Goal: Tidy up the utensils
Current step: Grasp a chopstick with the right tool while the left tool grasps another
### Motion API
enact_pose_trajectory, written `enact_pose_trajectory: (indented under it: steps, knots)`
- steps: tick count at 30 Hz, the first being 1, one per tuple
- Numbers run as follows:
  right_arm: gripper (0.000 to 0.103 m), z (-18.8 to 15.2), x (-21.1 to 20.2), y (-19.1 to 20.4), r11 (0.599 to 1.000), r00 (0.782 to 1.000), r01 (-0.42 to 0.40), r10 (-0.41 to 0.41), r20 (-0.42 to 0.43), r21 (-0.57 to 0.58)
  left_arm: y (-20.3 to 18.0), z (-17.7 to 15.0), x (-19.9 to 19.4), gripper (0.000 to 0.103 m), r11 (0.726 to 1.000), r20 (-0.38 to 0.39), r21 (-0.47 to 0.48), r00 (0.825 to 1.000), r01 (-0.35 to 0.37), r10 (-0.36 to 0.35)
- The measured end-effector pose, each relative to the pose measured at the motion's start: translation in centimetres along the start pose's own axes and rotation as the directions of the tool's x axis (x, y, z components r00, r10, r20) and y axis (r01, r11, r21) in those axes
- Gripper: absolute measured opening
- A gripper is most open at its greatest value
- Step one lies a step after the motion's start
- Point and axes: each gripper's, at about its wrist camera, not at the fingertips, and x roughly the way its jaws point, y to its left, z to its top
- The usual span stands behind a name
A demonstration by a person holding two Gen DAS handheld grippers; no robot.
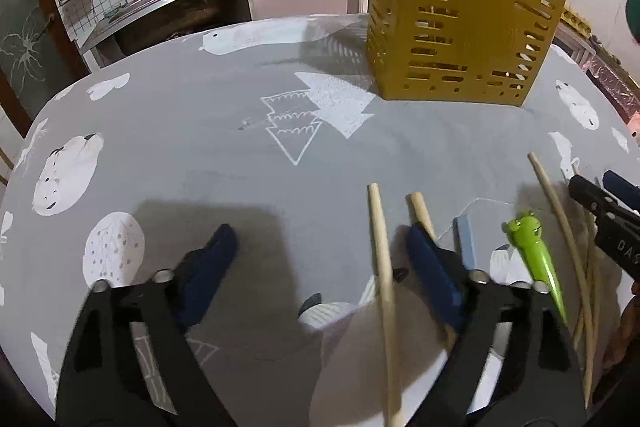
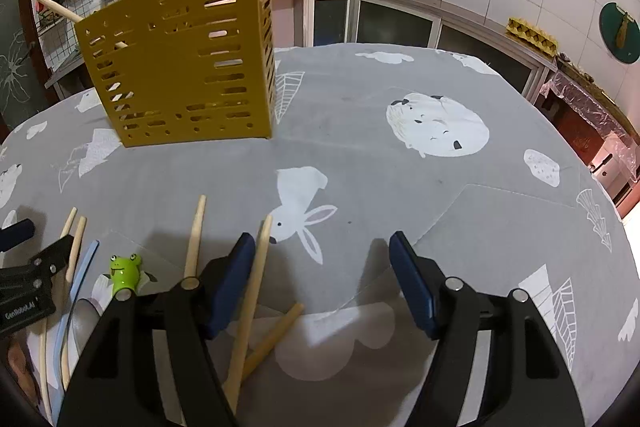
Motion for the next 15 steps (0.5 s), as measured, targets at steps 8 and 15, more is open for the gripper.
enact_pose_trajectory:
  steps: [8,15]
  knots:
    - [0.038,0.6,0.5,0.3,0.999,0.999,-0.031,0.032,-0.040,0.009,-1.2,0.7,-0.1,0.044,0.999,-0.034,0.009,0.999,0.041,-0.040]
    - [0.013,1.5,1.2,0.6,0.997,0.996,-0.063,0.065,-0.066,0.033,-0.5,1.6,0.4,0.029,0.998,-0.063,-0.033,0.996,0.057,-0.059]
